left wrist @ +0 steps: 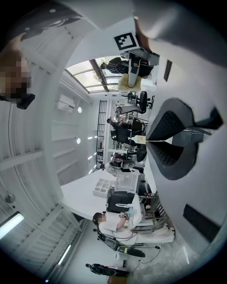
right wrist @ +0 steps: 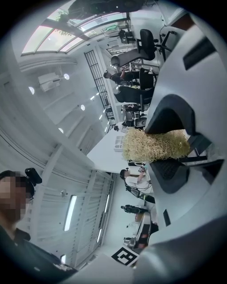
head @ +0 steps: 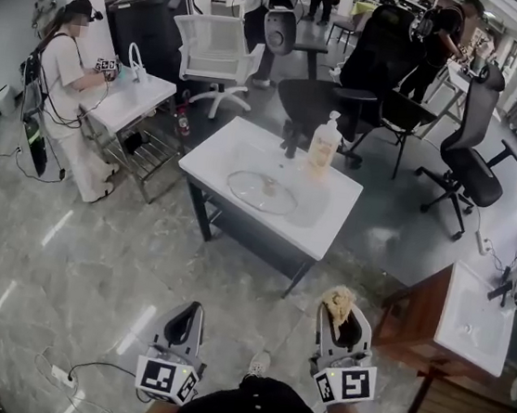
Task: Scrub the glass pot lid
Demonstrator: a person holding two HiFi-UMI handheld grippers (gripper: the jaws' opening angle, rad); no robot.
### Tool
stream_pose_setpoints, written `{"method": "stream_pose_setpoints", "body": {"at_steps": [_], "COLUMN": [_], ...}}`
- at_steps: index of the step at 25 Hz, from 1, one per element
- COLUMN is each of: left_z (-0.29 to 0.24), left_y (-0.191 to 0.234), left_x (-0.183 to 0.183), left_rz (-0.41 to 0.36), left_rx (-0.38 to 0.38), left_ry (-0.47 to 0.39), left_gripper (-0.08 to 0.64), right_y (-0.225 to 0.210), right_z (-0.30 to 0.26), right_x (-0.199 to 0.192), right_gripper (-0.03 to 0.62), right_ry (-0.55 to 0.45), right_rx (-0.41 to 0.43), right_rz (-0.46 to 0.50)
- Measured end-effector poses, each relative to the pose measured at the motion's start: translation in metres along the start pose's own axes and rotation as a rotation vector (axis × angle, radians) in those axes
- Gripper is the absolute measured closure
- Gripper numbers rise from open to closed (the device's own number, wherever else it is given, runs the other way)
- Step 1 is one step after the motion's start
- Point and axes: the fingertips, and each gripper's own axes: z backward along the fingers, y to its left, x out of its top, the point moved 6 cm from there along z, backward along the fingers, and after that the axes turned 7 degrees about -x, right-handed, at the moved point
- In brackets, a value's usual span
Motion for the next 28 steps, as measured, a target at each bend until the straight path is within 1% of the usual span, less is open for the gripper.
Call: {"method": "stream_pose_setpoints", "body": {"at_steps": [8, 11, 19, 23, 28], "left_z": [-0.057, -0.068, -0.078, -0.091, -0.121], "left_y": [0.000, 0.001, 0.014, 0.027, 0.056], "left_x": [0.011, 0.013, 0.008, 0.003, 0.011], "left_rz": [-0.006, 0.001, 0.020, 0.030, 0.023], "left_rx": [0.033, 0.055, 0.089, 0.081, 0.059], "left_ry": [-0.011, -0.014, 0.025, 0.032, 0.024], "left_gripper": [0.532, 0.532, 0.532, 0.532, 0.532], "right_y": [-0.037, -0.045, -0.051, -0.050, -0.047], "right_z": [-0.047, -0.059, -0.085, -0.102, -0.138], "right_x": [-0.005, -0.008, -0.019, -0.022, -0.023], "right_gripper": [0.442, 0.442, 0.442, 0.442, 0.442], "right_ry": [-0.006, -0.002, 0.032, 0.032, 0.027], "right_rx": [0.031, 0.045, 0.053, 0.052, 0.041], "right_rz": [0.002, 0.005, -0.012, -0.008, 0.003]}}
